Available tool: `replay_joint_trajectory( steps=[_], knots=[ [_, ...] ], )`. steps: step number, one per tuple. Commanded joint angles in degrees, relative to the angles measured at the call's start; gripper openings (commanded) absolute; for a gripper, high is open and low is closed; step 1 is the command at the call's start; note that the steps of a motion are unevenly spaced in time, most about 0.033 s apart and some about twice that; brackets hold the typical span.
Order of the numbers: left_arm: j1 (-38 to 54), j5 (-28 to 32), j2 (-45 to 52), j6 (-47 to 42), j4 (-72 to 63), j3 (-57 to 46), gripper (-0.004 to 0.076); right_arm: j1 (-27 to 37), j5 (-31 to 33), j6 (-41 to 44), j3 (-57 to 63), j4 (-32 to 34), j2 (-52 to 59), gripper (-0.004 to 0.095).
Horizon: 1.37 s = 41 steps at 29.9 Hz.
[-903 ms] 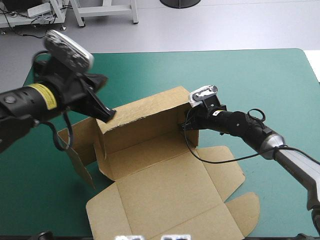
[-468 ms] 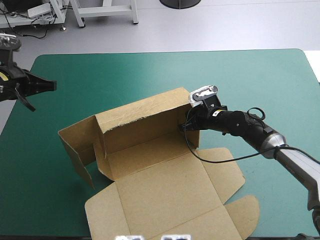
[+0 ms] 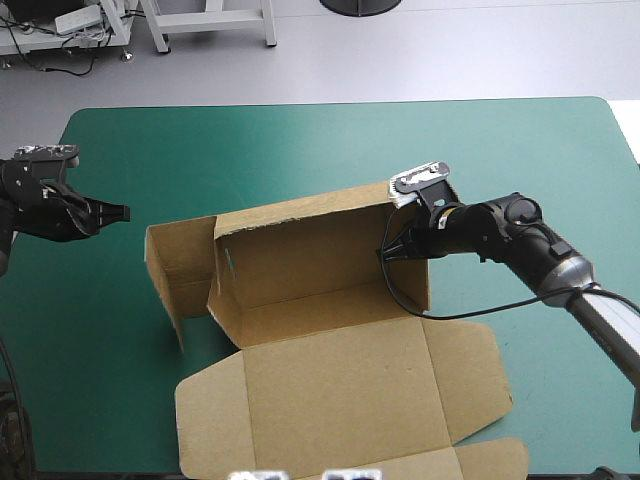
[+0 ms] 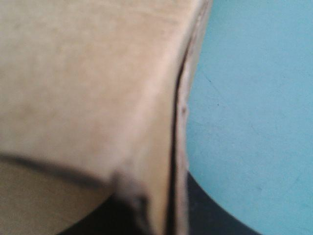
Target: Fold the box
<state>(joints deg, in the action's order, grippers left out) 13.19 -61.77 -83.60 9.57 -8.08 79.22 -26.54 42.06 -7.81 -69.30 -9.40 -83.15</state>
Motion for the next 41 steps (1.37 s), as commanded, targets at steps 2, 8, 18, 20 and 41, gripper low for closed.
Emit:
replay_joint_trajectory(
  steps=[2, 8, 18, 20, 41],
  knots=[
    [1.9, 2.5, -1.3, 3.8, -8.6, 1.2, 0.0, -0.3, 14.2, 1.9, -5.7, -0.9, 4.0, -0.001],
    [2.0, 3.2, -4.0, 3.8, -8.1, 1.2, -0.0001, -0.3, 26.6, 3.0, -10.8, -1.0, 5.3, -0.001],
    [2.0, 3.5, -5.4, 3.9, -8.4, 1.2, -0.0001, -0.3, 29.5, 5.7, -13.2, 4.2, 4.5, -0.001],
    [2.0, 3.2, -5.4, 3.9, -8.5, 1.2, -0.0001, -0.3, 29.5, 5.7, -13.2, 4.2, 2.7, -0.001],
    [2.0, 1.3, -5.3, 3.9, -10.0, 0.2, -0.0003, 5.3, 19.5, 6.1, -13.2, 0.9, -8.7, -0.001]
  ],
)
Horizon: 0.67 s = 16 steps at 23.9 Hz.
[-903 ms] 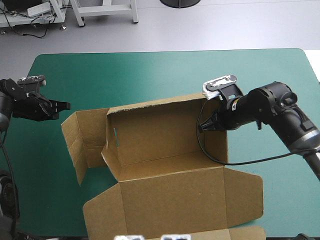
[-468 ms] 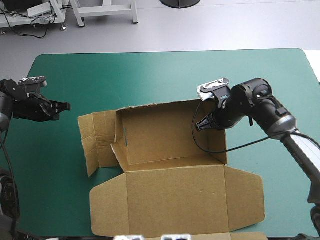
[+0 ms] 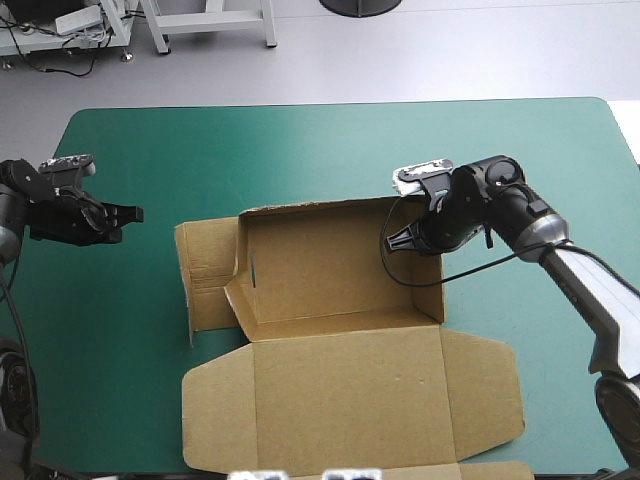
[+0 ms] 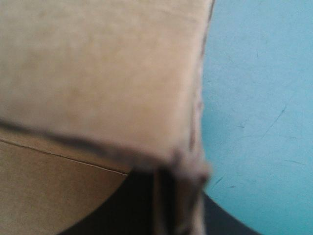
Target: Fold the box
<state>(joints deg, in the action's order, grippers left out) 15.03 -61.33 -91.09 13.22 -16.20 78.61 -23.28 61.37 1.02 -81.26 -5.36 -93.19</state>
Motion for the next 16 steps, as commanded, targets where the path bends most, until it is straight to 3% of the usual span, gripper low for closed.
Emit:
replay_joint_trajectory(
  steps=[1, 7, 12, 16],
  knots=[
    [0.2, 1.0, 2.2, 0.2, -2.0, 0.5, -0.0003, 3.1, 0.2, -3.3, -1.2, -4.0, 1.2, -0.001],
    [0.2, 1.3, 2.2, 1.5, -4.4, -0.6, -0.0003, 5.6, 0.8, -5.1, -1.2, -3.5, 1.2, 0.0013],
    [0.2, 1.2, 2.2, 1.9, -4.7, -0.6, -0.0003, 5.6, 0.0, -7.0, -1.9, -7.2, 1.2, 0.0281],
    [0.2, 1.1, 2.2, 2.0, -4.7, -0.6, -0.0003, 5.6, 1.2, -7.3, -7.3, -6.5, 1.2, 0.0492]
  ],
)
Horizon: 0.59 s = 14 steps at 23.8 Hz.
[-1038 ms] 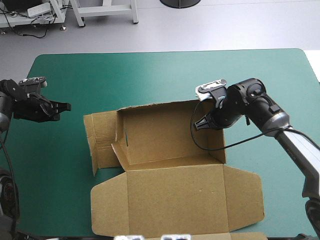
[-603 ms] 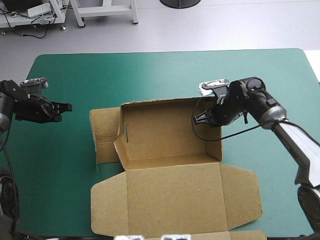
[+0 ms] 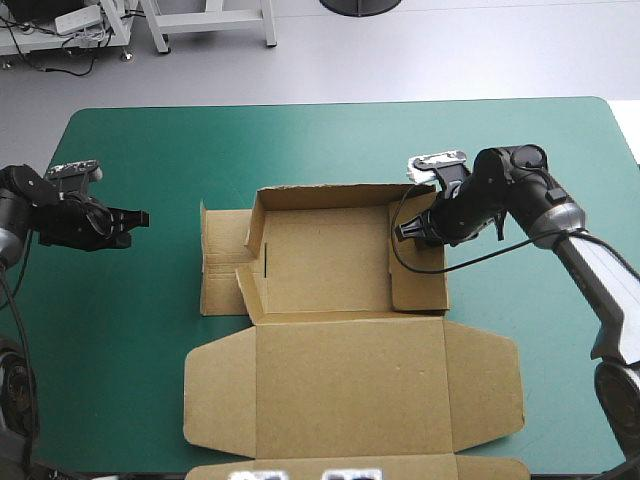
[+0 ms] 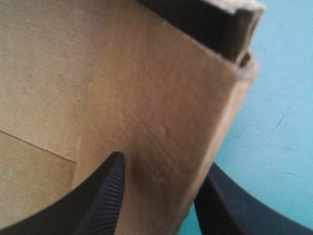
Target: Fold the box
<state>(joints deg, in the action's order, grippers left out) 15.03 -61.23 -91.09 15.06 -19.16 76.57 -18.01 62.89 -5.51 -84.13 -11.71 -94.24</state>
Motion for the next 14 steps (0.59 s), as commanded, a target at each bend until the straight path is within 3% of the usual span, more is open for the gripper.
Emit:
replay_joint_trajectory(
  steps=[1, 5, 10, 14],
  knots=[
    [0.2, 1.0, 2.2, 0.2, -1.7, 1.4, -0.0003, 0.3, 0.2, -1.1, -5.7, -0.1, 2.3, 0.05],
    [0.2, 1.0, 2.2, 0.8, -1.7, 1.4, -0.0003, 0.3, 8.8, -1.3, -15.0, 0.6, 2.6, 0.0499],
    [0.2, 1.1, 2.2, 0.8, -1.7, 1.4, -0.0003, -1.2, 8.8, 0.7, -13.1, 2.0, 7.5, 0.0499],
    [0.2, 1.2, 2.2, 0.8, -1.7, 1.4, -0.0004, -5.7, 8.8, 3.1, -9.9, 9.8, 9.3, 0.0499]
  ],
)
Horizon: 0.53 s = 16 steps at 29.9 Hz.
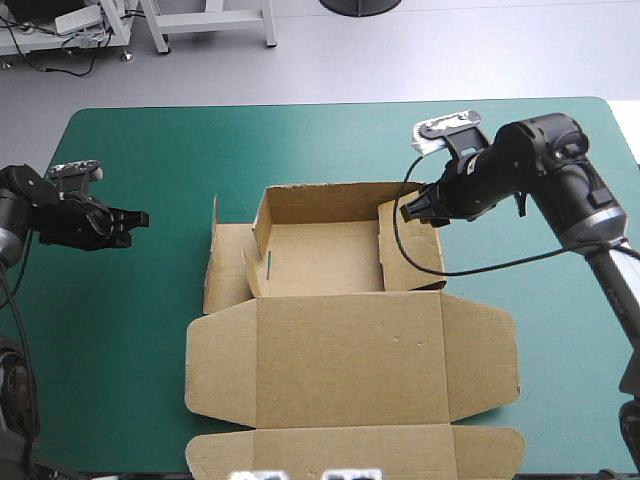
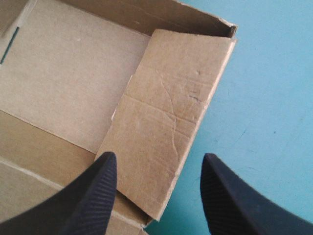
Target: Fold the box
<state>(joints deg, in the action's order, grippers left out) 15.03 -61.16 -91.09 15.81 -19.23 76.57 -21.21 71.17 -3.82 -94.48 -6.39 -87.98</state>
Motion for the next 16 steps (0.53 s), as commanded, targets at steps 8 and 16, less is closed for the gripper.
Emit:
replay_joint_trajectory(
  steps=[8, 16],
  knots=[
    [0.2, 1.1, 2.2, 0.1, -1.8, 1.4, -0.0006, -7.2, 0.5, 12.0, 1.6, 17.2, 0.4, 0.0499],
    [0.2, 0.9, 2.2, 0.4, -3.3, 1.4, -0.0006, -7.2, -1.8, 15.4, 1.6, 13.7, -4.0, 0.05]
  ],
)
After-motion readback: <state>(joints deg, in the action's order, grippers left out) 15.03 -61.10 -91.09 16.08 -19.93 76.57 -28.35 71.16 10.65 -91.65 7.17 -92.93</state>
